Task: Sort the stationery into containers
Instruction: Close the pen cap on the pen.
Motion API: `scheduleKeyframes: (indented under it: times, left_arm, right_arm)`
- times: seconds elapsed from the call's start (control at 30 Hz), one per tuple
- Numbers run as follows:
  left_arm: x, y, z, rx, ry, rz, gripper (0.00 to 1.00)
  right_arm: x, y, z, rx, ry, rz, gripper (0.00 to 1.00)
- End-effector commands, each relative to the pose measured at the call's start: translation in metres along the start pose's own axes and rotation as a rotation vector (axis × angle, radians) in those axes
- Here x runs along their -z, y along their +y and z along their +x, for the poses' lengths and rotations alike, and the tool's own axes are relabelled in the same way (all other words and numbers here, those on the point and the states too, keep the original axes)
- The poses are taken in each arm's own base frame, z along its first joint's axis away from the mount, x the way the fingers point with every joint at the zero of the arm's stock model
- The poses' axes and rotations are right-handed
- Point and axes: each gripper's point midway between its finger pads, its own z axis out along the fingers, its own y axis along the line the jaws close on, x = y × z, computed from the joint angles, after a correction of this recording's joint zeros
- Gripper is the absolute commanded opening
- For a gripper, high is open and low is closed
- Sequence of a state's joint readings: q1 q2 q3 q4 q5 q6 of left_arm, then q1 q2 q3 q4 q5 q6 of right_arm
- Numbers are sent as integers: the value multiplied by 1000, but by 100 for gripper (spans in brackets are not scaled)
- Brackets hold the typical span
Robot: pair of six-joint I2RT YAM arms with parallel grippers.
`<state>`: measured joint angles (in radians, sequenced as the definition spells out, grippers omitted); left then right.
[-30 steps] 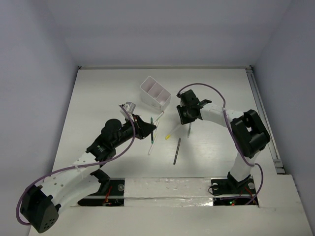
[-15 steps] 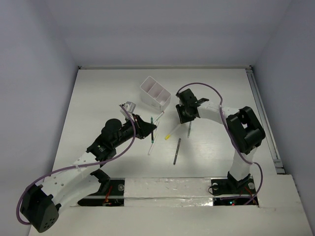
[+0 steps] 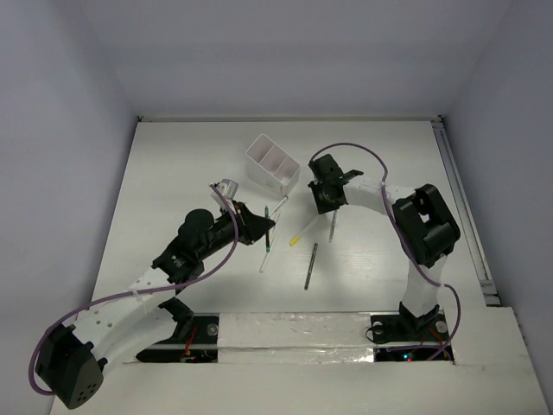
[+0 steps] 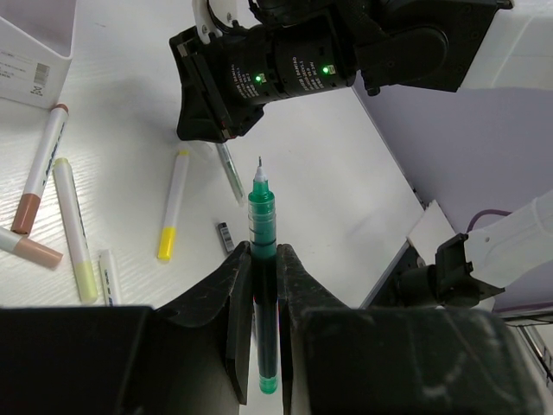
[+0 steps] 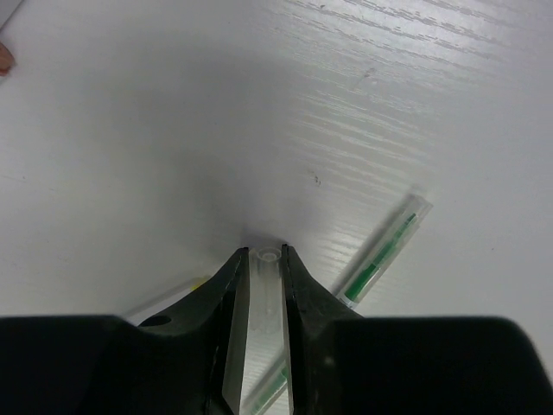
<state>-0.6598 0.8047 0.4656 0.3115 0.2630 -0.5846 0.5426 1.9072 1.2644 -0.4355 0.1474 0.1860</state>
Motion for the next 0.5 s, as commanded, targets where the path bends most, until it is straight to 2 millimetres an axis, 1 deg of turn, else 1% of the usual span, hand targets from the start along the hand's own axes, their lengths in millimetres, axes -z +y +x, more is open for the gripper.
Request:
scheduleKeyframes:
  times: [0.0, 0.1, 0.13, 0.2, 0.23, 0.27, 0.3, 0.33, 0.37, 0.4, 0.43, 0.47]
  left_arm:
    - [0, -11, -8, -9, -35, 50, 0]
    - [-3, -10, -7, -8, -30, 49, 0]
    - [-4, -10, -7, -8, -31, 53, 0]
    - [-4, -11, -4, -4, -22, 66, 0]
    - [-5, -14, -6, -6, -28, 80, 0]
    - [-4, -14, -5, -7, -28, 88, 0]
    - [-4, -17, -5, -9, -27, 101, 0]
    - [-3, -18, -6, -15, -35, 113, 0]
    - [-2, -20, -6, -20, -38, 121, 0]
    - [-2, -22, -6, -24, -40, 133, 0]
    - [-1, -24, -7, -30, -50, 147, 0]
    - [-1, -25, -7, -35, -50, 154, 0]
  right_arm:
    - [5, -5, -9, 0, -15, 24, 19]
    - [7, -4, -11, -16, -29, 16, 6]
    - [11, -3, -15, -27, -47, 13, 0]
    - [18, -2, -29, -52, -104, 4, 0]
    - [24, 0, -40, -86, -152, -4, 0]
    - [38, -1, -52, -109, -206, -8, 0]
    - [47, 0, -60, -131, -247, -20, 0]
    - [58, 3, -77, -175, -324, -45, 0]
    - [80, 7, -86, -197, -390, -94, 0]
    - [93, 12, -93, -217, -436, -138, 0]
    - [111, 20, -111, -261, -529, -208, 0]
    - [127, 27, -117, -275, -579, -269, 0]
